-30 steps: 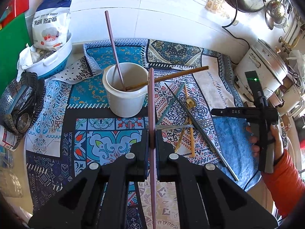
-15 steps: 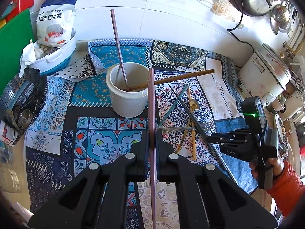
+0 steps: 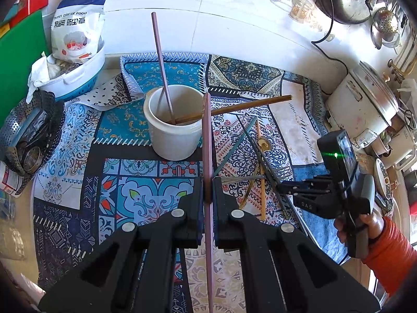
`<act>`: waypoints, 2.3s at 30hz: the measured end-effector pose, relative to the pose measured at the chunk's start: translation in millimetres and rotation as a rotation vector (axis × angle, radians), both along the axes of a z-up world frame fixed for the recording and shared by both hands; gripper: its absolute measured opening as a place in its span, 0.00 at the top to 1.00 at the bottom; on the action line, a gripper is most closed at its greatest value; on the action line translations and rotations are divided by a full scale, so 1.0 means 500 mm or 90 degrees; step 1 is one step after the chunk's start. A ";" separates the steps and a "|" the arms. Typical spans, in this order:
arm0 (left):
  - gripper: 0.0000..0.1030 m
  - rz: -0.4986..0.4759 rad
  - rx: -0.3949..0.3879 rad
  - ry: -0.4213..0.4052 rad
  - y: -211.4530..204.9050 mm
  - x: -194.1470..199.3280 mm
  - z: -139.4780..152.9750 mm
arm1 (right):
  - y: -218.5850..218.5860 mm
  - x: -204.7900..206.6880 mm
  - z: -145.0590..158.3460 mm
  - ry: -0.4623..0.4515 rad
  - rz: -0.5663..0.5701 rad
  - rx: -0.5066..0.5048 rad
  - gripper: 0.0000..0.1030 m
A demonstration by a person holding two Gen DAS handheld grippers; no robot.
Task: Organize utensils
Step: 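Grasp a grey metal chopstick with the right tool while the left tool holds its chopstick, then carry both chopsticks to the white cup, lower them in and open both tools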
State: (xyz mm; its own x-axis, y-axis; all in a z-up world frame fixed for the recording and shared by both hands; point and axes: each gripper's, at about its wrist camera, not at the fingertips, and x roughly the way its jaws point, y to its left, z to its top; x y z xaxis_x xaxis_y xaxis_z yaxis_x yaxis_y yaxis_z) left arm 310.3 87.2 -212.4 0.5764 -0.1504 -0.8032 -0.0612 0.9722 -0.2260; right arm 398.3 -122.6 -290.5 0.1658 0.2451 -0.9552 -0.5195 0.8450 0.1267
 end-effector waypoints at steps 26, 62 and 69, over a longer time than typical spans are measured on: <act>0.96 0.017 0.006 -0.078 0.024 -0.022 0.080 | -0.044 -0.035 0.213 -0.138 -0.079 0.129 0.95; 0.96 0.134 0.066 -0.267 0.112 0.181 0.231 | 0.197 0.076 0.434 -0.261 0.093 0.299 0.95; 0.96 0.178 0.073 -0.257 0.131 0.255 0.184 | 0.240 0.111 0.372 -0.221 0.117 0.285 0.95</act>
State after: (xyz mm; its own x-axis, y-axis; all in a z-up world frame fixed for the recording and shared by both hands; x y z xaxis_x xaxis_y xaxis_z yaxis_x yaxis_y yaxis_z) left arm 437.8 152.6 -120.3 0.8500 0.1296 -0.5107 -0.2520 0.9512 -0.1780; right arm 453.7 -2.6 -104.2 0.3667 0.6656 -0.6500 -0.7270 0.6410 0.2462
